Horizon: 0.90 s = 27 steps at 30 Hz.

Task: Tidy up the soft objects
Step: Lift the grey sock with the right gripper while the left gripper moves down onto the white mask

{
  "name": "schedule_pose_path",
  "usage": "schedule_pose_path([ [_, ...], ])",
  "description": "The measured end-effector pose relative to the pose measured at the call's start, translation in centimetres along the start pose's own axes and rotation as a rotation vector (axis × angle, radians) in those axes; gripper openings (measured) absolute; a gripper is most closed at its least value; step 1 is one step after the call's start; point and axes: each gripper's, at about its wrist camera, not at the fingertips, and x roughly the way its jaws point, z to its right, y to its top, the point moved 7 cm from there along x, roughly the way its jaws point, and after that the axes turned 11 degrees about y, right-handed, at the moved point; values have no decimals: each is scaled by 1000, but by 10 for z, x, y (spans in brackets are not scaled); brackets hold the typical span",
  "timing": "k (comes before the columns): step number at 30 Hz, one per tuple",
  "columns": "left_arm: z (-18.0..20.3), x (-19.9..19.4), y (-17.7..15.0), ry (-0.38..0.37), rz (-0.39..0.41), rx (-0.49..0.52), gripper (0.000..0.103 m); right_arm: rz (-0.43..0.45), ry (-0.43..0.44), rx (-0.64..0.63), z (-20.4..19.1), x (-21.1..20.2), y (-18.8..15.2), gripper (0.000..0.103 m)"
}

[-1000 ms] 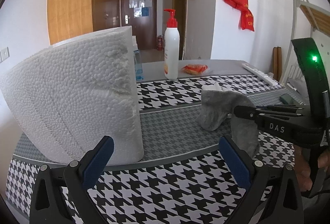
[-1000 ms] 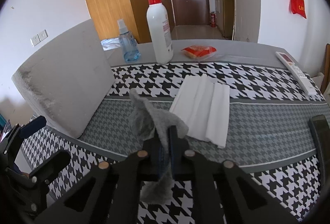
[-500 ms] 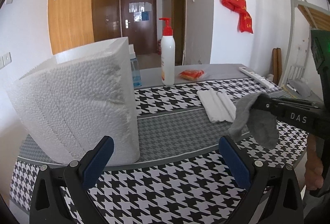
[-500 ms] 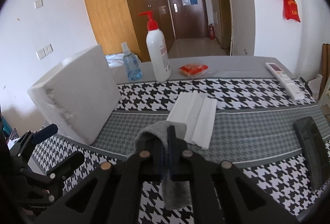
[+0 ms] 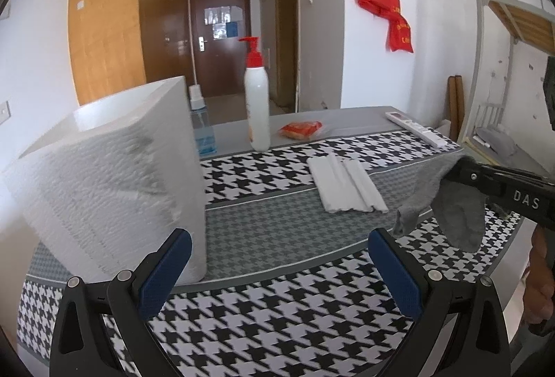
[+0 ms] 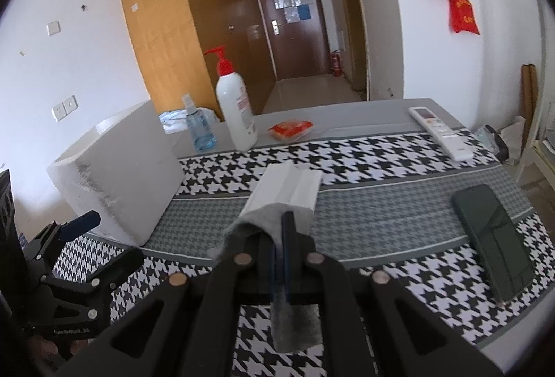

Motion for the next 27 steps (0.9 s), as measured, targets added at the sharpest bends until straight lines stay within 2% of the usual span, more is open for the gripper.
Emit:
schedule_pose_path([
  [12, 40, 23, 29, -67, 0, 43, 102, 20, -45, 46, 29, -16, -5, 6],
  [18, 64, 44, 35, -107, -51, 67, 102, 34, -60, 61, 44, -22, -3, 6],
  [27, 82, 75, 35, -131, -130, 81, 102, 14, -54, 69, 55, -18, -5, 6],
])
